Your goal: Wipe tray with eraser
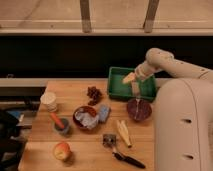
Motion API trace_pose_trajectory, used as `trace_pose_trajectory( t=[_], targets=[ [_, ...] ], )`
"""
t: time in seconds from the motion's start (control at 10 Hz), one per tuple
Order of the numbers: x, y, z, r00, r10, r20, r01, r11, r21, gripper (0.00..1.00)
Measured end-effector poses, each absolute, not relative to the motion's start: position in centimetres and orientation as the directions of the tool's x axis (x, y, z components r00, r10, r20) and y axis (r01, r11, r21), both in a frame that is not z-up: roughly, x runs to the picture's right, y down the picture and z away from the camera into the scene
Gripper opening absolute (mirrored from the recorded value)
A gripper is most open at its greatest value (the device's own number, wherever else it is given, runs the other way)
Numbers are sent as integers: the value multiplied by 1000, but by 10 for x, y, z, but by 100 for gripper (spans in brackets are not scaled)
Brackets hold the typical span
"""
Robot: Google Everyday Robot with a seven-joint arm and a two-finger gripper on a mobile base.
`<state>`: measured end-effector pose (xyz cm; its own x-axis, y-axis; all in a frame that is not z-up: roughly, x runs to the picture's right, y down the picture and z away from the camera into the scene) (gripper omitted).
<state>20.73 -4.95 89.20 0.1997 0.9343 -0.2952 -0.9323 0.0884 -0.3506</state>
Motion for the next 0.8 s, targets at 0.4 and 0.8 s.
trace_pose_trajectory(
  t=[0.4,0.8],
  targets=[
    [242,-31,890,169,920,-352,-953,63,-295,80],
    [241,-31,891,171,920,-352,-953,63,-298,80]
  ],
)
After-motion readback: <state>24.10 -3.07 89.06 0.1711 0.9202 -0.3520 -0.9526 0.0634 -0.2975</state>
